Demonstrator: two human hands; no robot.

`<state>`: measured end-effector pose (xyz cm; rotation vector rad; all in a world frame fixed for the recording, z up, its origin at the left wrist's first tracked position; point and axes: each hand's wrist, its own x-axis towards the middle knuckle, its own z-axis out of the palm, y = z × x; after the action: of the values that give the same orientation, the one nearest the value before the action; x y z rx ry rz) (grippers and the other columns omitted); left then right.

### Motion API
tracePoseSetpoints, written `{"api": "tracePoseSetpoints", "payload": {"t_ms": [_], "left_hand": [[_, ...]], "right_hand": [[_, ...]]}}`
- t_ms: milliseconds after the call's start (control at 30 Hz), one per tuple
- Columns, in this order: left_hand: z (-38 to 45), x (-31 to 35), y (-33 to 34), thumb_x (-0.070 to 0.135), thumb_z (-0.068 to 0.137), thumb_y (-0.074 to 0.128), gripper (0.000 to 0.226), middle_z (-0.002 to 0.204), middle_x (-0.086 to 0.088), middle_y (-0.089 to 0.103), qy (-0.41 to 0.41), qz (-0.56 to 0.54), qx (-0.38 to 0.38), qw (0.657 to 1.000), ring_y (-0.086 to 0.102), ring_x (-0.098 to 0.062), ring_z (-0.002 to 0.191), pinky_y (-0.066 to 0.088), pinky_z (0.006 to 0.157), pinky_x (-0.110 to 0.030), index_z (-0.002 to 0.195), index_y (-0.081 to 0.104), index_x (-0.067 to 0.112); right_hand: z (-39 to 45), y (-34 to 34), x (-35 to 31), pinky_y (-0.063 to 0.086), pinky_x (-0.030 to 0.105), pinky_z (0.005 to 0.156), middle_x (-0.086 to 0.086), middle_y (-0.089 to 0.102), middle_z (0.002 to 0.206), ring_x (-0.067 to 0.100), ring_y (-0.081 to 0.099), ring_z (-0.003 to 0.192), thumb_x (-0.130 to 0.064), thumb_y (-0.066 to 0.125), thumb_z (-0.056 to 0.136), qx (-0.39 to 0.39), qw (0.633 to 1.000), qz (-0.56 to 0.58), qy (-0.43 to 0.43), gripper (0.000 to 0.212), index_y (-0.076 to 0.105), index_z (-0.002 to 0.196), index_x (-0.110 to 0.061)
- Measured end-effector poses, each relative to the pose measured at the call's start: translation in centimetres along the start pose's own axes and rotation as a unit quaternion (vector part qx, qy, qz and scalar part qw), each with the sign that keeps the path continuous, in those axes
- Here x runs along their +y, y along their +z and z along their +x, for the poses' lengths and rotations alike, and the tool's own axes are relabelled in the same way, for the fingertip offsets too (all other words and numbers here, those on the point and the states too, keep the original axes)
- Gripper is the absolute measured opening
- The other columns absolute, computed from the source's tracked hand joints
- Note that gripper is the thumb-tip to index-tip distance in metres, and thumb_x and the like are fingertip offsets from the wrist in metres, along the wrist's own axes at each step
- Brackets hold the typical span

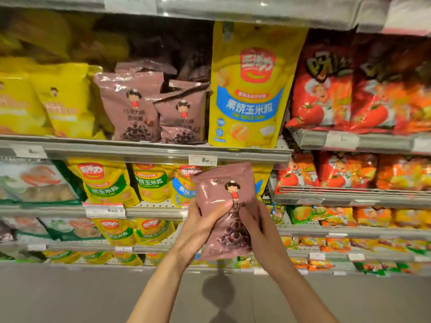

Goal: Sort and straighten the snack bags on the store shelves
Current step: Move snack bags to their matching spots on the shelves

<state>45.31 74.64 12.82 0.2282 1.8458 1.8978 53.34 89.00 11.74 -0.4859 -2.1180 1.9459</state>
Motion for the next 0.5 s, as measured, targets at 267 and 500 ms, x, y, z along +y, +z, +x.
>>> {"api": "tracePoseSetpoints", "payload": {"t_ms": [267, 500], "left_hand": [[1.8, 6.7, 0.1, 0.045, 0.059, 0.094, 0.072, 0.108, 0.010, 0.076, 0.052, -0.004, 0.082, 0.995, 0.074, 0.002, 0.090, 0.054, 0.073, -0.014, 0.119, 0.056, 0.029], [3.0, 9.2, 0.8, 0.030, 0.066, 0.093, 0.066, 0.111, 0.001, 0.079, 0.096, -0.063, 0.125, 0.985, 0.076, -0.014, 0.098, 0.058, 0.078, -0.026, 0.123, 0.061, 0.020]], "right_hand": [[5.0, 0.3, -4.7, 0.041, 0.024, 0.111, -0.032, 0.056, 0.138, -0.012, 0.051, 0.128, -0.077, 0.059, 0.083, -0.052, 0.997, 0.027, -0.044, 0.069, 0.045, 0.144, -0.047], [7.4, -1.1, -8.3, 0.026, 0.031, 0.121, -0.035, 0.032, 0.151, -0.008, 0.034, 0.139, -0.086, 0.044, 0.074, -0.067, 0.996, -0.028, -0.047, 0.085, 0.027, 0.152, -0.057]]}}
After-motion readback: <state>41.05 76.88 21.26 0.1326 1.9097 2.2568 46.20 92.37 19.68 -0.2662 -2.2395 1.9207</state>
